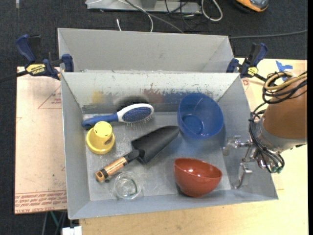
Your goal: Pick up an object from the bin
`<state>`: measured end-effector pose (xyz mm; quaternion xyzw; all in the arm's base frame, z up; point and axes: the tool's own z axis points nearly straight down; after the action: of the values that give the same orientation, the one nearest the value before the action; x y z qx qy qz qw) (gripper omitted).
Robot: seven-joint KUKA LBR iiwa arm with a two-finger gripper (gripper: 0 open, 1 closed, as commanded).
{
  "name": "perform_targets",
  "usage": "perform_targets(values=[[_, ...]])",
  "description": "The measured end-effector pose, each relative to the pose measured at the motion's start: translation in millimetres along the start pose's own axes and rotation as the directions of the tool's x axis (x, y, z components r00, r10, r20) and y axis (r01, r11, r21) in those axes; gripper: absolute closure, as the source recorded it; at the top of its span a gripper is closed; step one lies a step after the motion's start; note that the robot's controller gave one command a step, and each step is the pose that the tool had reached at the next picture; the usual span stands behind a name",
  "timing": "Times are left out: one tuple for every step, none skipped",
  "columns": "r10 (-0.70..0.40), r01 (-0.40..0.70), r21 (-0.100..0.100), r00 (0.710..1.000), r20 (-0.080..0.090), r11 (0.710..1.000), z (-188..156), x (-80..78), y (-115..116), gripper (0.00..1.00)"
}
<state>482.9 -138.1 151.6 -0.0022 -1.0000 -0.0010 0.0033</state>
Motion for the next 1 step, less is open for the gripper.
perform_targets(values=[[-0.006, 0.006, 0.002, 1.0, 0.007, 1.0, -4.4, -1.8, 1.0, 0.0]])
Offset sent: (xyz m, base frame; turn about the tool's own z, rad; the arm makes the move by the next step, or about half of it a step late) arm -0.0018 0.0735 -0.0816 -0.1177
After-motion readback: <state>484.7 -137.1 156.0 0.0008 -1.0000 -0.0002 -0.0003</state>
